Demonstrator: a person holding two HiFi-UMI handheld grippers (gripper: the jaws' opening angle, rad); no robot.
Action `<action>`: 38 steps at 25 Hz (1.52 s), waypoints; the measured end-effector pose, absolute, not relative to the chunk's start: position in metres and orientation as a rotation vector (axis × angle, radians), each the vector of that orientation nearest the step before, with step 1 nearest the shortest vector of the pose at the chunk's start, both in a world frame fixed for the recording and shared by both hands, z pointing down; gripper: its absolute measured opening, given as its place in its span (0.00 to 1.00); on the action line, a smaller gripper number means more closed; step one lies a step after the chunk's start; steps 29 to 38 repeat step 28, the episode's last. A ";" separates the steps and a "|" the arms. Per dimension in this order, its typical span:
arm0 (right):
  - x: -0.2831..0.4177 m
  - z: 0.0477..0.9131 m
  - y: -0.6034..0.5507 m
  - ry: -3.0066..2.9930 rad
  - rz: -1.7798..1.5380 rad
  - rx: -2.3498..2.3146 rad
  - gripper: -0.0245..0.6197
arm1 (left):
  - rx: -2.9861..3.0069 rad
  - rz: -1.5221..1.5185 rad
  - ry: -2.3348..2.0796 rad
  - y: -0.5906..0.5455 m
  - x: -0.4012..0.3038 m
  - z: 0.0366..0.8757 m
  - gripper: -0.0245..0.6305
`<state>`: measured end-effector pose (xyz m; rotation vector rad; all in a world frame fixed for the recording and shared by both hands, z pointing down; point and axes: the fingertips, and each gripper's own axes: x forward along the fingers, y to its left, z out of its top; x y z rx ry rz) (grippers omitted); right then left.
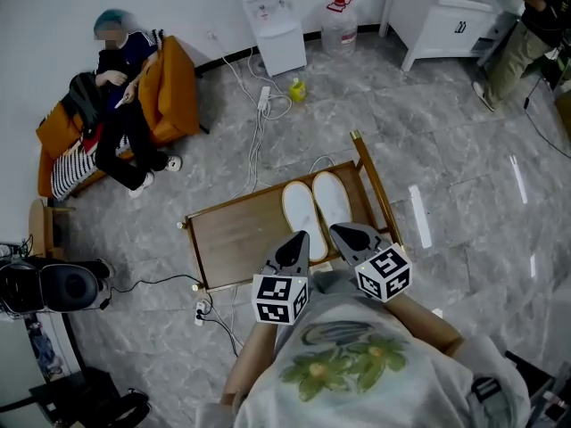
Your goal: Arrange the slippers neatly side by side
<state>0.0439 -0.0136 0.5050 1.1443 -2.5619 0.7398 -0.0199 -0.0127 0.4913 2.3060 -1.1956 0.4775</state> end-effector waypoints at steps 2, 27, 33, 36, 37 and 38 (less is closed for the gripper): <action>0.043 0.504 -0.013 -2.563 0.729 1.135 0.05 | 2.309 0.491 -1.188 -0.012 -0.020 0.494 0.06; 0.040 0.505 -0.007 -2.540 0.797 1.128 0.05 | 2.342 0.529 -1.169 -0.009 -0.019 0.494 0.06; 0.040 0.504 -0.007 -2.540 0.797 1.128 0.05 | 2.342 0.530 -1.168 -0.009 -0.019 0.493 0.06; 0.040 0.504 -0.007 -2.540 0.797 1.128 0.05 | 2.342 0.530 -1.168 -0.009 -0.019 0.493 0.06; 0.040 0.504 -0.007 -2.540 0.797 1.128 0.05 | 2.342 0.530 -1.168 -0.009 -0.019 0.493 0.06; 0.040 0.504 -0.007 -2.540 0.797 1.128 0.05 | 2.342 0.530 -1.168 -0.009 -0.019 0.493 0.06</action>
